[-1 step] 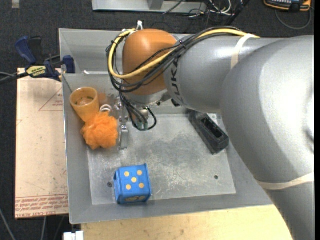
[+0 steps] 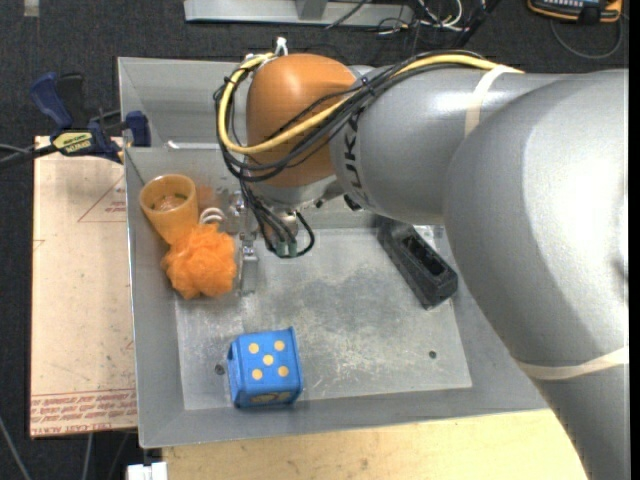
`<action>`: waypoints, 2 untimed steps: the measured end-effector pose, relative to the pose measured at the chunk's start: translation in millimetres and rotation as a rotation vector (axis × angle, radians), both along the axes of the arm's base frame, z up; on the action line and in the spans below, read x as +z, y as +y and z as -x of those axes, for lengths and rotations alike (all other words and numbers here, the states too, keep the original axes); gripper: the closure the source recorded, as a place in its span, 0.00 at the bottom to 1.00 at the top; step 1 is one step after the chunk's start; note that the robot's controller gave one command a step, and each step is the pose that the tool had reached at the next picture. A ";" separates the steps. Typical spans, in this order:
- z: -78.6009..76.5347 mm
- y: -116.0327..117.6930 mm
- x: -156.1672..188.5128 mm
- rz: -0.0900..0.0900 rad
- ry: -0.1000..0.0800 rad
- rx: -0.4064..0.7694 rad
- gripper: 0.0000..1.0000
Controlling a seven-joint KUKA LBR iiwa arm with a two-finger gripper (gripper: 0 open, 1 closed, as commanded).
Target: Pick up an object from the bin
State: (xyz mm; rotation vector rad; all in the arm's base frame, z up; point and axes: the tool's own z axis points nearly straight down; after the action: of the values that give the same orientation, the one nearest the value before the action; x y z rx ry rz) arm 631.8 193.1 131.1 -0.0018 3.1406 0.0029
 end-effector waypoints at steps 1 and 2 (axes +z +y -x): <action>4.3 4.9 -11.6 0.000 -0.006 0.080 0.00; 17.8 15.2 -39.5 0.000 0.001 0.269 0.00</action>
Offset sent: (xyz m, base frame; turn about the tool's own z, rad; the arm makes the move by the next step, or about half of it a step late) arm -0.0341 0.0292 -0.0611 0.0313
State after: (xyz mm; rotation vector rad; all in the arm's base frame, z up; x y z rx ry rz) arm 614.0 208.3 91.6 -0.4233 3.1134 0.0026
